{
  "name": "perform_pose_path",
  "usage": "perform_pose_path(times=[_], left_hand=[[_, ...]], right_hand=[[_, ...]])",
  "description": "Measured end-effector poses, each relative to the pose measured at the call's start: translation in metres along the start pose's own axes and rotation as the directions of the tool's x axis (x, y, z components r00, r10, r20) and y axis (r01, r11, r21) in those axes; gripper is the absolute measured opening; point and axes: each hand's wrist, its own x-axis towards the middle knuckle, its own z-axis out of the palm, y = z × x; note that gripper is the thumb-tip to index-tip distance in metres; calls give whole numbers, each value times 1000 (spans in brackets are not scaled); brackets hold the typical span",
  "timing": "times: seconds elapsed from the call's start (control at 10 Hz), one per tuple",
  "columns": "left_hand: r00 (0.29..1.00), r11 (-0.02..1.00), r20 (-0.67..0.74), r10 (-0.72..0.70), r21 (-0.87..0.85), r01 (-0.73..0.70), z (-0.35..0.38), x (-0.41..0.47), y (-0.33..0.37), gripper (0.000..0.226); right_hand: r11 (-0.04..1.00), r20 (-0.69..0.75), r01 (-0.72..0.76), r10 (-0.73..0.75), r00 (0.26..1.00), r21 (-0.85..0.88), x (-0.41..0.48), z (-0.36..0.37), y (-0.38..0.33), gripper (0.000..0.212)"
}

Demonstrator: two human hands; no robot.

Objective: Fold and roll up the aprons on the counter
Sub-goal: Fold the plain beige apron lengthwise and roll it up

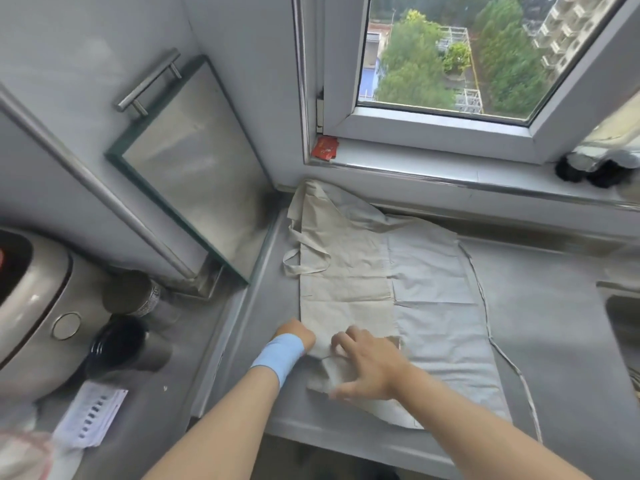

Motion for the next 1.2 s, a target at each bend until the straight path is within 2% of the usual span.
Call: perform_pose_path(times=[0.1, 0.2, 0.3, 0.4, 0.5, 0.6, 0.7, 0.8, 0.9, 1.0, 1.1, 1.2], left_hand=[[994, 992, 100, 51, -118, -39, 5, -13, 0, 15], [977, 913, 160, 142, -402, -67, 9, -25, -7, 6], [976, 829, 10, 218, -530, -180, 13, -35, -17, 13], [975, 755, -106, 198, -618, -220, 17, -46, -17, 23], [983, 646, -104, 152, -742, -179, 20, -65, -8, 16], [992, 584, -46, 121, -804, -109, 23, -84, -1, 12], [996, 646, 39, 80, -763, -22, 21, -101, 2, 19], [1000, 680, -25, 14, -733, -28, 15, -106, -4, 25], [999, 620, -48, 5, -783, -41, 18, -112, -3, 23], [998, 621, -60, 16, -782, -57, 34, -119, 5, 13], [980, 840, -193, 52, -522, -147, 51, -113, -5, 27], [955, 967, -292, 46, -228, -116, 58, -103, -22, 52]], right_hand=[[987, -4, 12, -13, 1000, -158, -6, 9, -3, 91], [989, -43, 2, -9, 999, -145, -14, 10, -5, 94], [991, -81, 24, -35, 996, -134, -23, 5, -5, 103], [964, -130, 44, -81, 988, -263, -35, 3, -1, 116], [945, -291, 76, -173, 941, -319, -50, 5, 3, 96], [973, -472, 107, -194, 860, -205, -65, -1, 6, 56], [964, -568, 184, -262, 780, -192, -75, -10, 11, 23], [933, -532, 322, -356, 768, -159, -91, -17, 14, 18], [923, -471, 383, -357, 807, -43, -106, -15, 16, 24], [939, -320, 337, -302, 898, 60, -118, -6, 15, 24], [931, -175, 208, -161, 971, 300, -128, -3, 7, 21], [889, -94, 17, 29, 995, 457, -126, 0, 8, 29]])
